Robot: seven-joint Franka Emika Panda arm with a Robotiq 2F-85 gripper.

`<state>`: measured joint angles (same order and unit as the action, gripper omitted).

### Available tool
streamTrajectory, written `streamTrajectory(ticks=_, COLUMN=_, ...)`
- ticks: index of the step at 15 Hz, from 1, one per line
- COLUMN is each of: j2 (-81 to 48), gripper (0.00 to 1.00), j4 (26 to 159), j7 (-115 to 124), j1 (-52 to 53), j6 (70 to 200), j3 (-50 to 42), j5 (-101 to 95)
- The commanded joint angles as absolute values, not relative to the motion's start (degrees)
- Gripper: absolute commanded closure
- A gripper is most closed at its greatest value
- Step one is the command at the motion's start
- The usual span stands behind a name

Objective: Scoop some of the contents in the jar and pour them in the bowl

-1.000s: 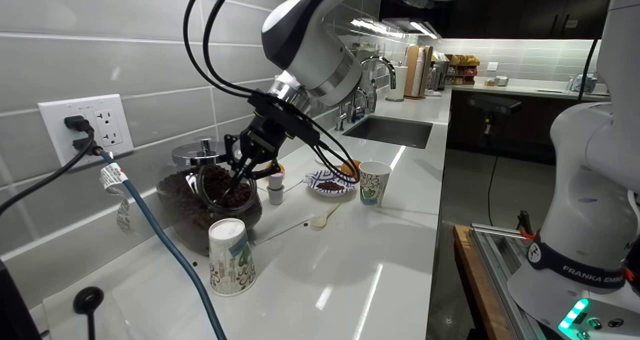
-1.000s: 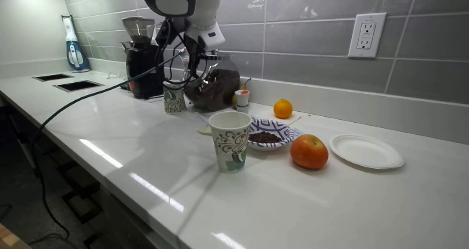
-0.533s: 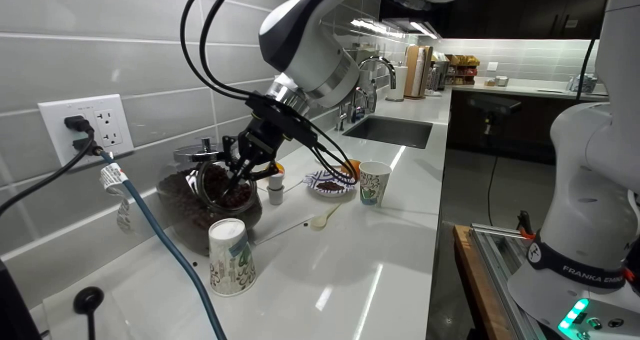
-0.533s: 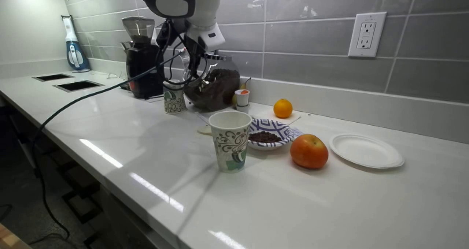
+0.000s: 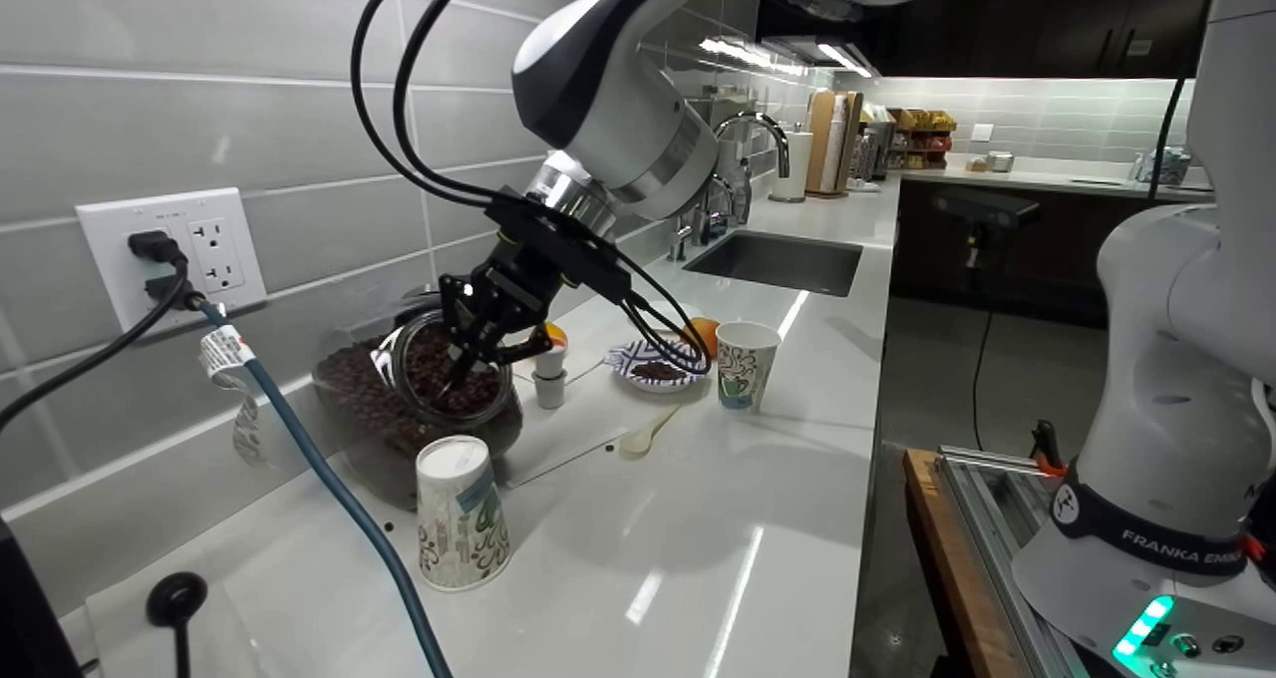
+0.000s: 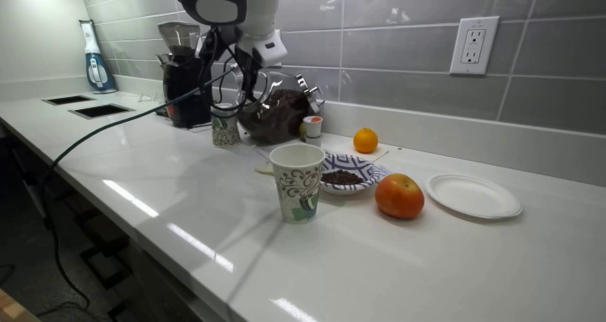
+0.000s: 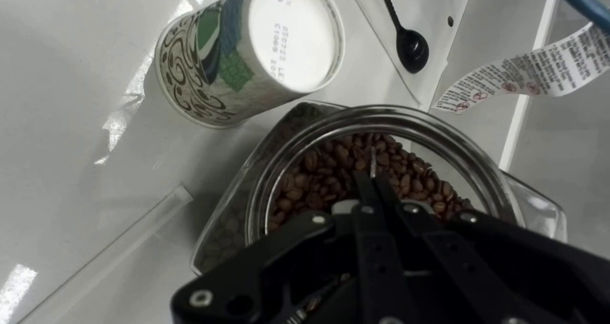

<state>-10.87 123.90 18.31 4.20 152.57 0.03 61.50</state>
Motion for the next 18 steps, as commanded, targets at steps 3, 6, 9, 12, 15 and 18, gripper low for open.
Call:
streamTrajectory(ticks=3, j2=-10.6, gripper=0.99, j4=124.6, j7=19.1, j1=4.3, j6=154.0, j3=0.8, j5=58.9)
streamTrajectory(ticks=6, j2=-10.5, gripper=0.99, j4=124.7, j7=19.1, j1=4.3, j6=154.3, j3=0.9, j5=58.1)
streamTrajectory(ticks=9, j2=-10.6, gripper=0.99, j4=124.7, j7=19.0, j1=4.3, j6=154.4, j3=1.0, j5=57.7)
streamTrajectory(ticks=12, j2=-10.5, gripper=0.99, j4=124.9, j7=18.7, j1=4.3, j6=154.8, j3=1.1, j5=57.6)
streamTrajectory(ticks=15, j2=-10.3, gripper=0.99, j4=125.2, j7=18.1, j1=4.4, j6=155.4, j3=1.2, j5=57.5)
streamTrajectory(ticks=18, j2=-10.3, gripper=0.67, j4=125.5, j7=17.7, j1=4.4, j6=156.3, j3=1.4, j5=57.5)
